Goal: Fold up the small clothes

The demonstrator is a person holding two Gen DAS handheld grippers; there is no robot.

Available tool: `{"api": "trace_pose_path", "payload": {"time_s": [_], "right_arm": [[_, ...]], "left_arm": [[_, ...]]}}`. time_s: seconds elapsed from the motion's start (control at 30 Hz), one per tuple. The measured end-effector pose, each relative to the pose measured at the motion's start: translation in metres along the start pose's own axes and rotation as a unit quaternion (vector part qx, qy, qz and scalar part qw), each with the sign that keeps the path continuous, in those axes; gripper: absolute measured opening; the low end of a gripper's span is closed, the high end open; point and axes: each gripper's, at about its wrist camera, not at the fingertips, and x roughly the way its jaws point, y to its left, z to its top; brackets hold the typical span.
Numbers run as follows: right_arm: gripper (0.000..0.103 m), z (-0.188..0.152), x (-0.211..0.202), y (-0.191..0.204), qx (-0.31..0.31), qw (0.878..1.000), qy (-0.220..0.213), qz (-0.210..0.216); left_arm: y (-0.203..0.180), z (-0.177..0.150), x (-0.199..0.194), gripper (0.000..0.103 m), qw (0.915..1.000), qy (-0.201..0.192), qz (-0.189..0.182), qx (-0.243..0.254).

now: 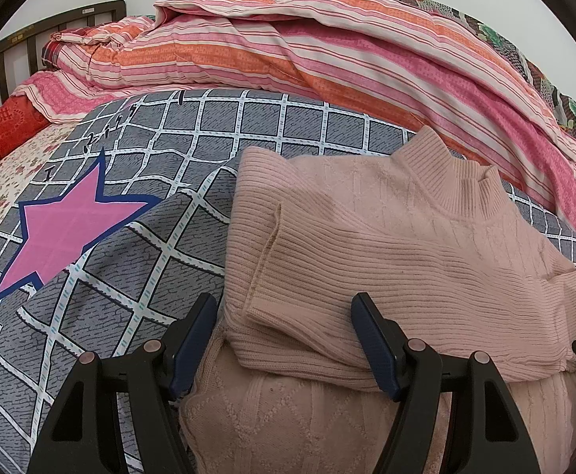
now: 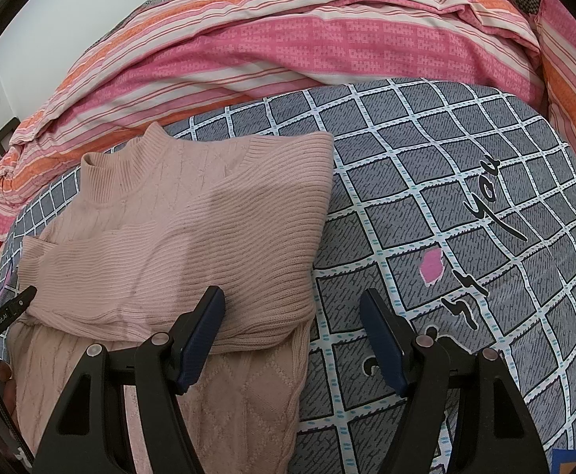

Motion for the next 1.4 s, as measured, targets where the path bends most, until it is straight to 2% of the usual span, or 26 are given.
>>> {"api": "trace_pose_path", "payload": {"time_s": [1.4], "right_arm": [[0.070,-0.008,-0.007,0.006,-0.004,1.000,0.000,-0.003]], "left_arm": [[-0.005,-0.013,-0.009,0.073,0.9998,-0.001,0.010,0.014]]}}
